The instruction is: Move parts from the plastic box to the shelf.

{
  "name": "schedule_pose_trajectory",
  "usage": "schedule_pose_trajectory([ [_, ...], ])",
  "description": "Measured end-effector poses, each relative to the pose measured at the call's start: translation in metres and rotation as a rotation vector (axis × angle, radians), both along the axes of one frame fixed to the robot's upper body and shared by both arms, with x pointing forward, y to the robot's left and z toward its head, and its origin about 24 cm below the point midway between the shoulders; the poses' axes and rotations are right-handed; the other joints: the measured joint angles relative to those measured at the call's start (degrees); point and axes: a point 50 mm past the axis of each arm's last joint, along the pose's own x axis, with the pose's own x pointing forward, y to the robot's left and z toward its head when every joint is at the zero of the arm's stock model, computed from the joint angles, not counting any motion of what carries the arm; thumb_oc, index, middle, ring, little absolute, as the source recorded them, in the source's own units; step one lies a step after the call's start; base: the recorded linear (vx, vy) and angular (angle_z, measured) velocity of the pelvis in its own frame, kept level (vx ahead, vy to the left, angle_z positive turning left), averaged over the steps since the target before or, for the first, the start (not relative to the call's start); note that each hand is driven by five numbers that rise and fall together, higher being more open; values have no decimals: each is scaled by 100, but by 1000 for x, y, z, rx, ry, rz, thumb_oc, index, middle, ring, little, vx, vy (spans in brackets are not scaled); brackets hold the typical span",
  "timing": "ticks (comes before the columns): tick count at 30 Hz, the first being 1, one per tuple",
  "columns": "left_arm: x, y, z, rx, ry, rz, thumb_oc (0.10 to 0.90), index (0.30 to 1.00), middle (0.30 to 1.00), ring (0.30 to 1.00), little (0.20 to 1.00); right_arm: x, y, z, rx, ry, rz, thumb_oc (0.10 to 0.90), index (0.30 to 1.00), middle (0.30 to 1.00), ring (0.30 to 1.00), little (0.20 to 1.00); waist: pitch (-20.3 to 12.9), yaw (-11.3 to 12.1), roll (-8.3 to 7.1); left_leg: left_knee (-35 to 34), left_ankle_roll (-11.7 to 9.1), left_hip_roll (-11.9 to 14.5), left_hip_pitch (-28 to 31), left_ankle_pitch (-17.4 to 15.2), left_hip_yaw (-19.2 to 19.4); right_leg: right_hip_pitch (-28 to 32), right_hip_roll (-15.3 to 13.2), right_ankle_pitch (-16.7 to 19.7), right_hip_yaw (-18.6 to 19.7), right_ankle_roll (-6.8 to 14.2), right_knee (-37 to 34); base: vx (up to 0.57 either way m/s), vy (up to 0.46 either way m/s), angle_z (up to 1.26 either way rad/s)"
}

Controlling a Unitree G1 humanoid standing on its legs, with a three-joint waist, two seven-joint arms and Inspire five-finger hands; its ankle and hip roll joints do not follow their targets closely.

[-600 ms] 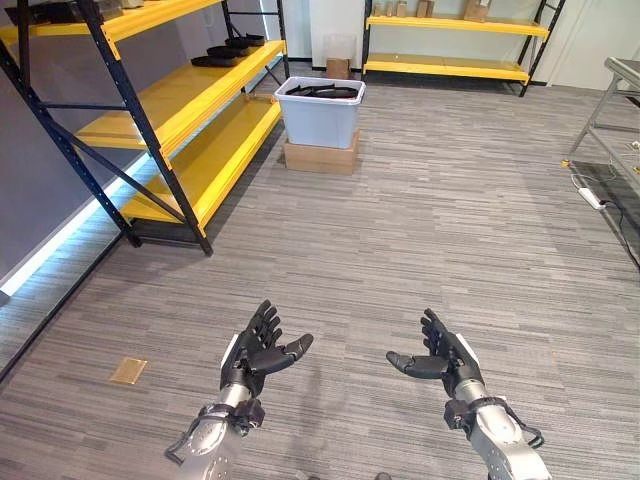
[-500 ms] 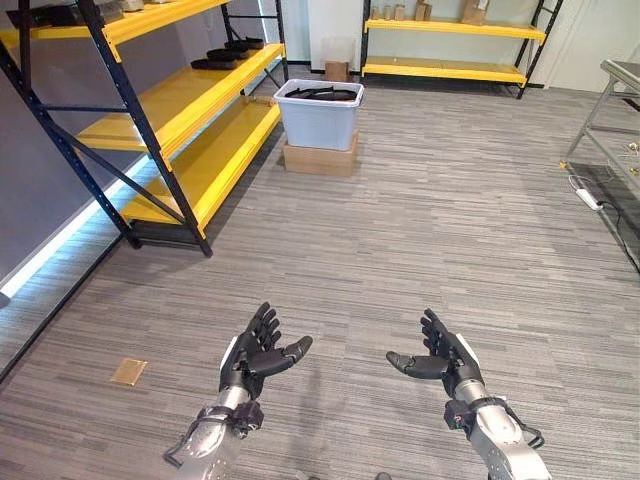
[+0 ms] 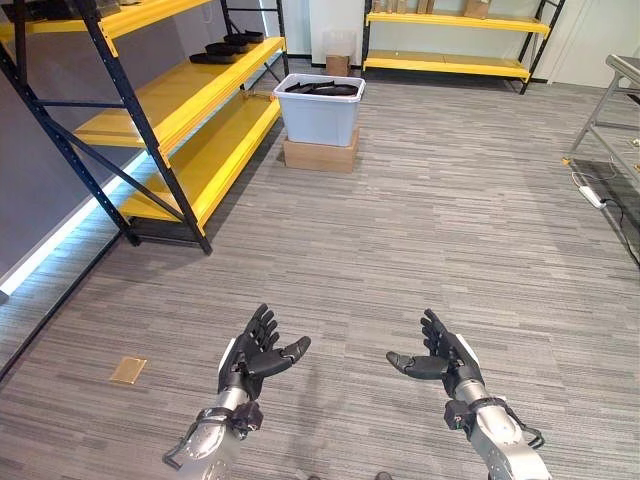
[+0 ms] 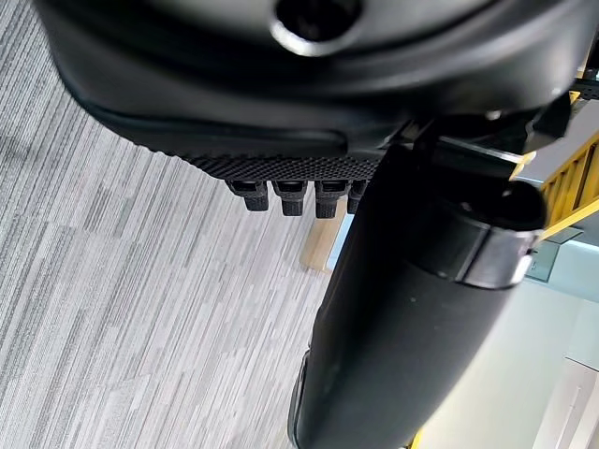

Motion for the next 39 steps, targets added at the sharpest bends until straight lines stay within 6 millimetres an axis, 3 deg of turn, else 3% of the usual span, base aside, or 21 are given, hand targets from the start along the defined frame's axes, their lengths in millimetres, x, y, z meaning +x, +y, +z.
schedule_pose_trajectory([
  [17,-2,-2,-5,-16,54,-36,900,1000,1000,1000,1000,0,-4,1,-8,-1,23,900,1000,1000,1000,1000,3,-1,-2,-1,6,-11,-6,-5,-7,-4,-9,-2,-5,4,5,16,37,0],
  [33,-2,-1,-6,-2,72,-46,900,1000,1000,1000,1000,0,-3,1,3,-1,14,900,1000,1000,1000,1000,136,5,-106,0,29,-37,-8,-20,-13,-5,-31,7,-9,15,17,-1,59,0],
  [37,2,-2,-4,-3,63,-51,900,1000,1000,1000,1000,2,-3,2,2,-9,15,900,1000,1000,1000,1000,198,7,-59,21,68,-56,-22,-40,-9,-117,-61,-26,-7,56,213,-48,103,-1],
  [39,9,-4,1,-8,40,-62,900,1000,1000,1000,1000,8,-3,7,-3,-30,10,900,1000,1000,1000,1000,287,0,-11,25,185,-63,-87,-49,-22,-357,-105,-100,-10,128,645,-58,195,-2],
])
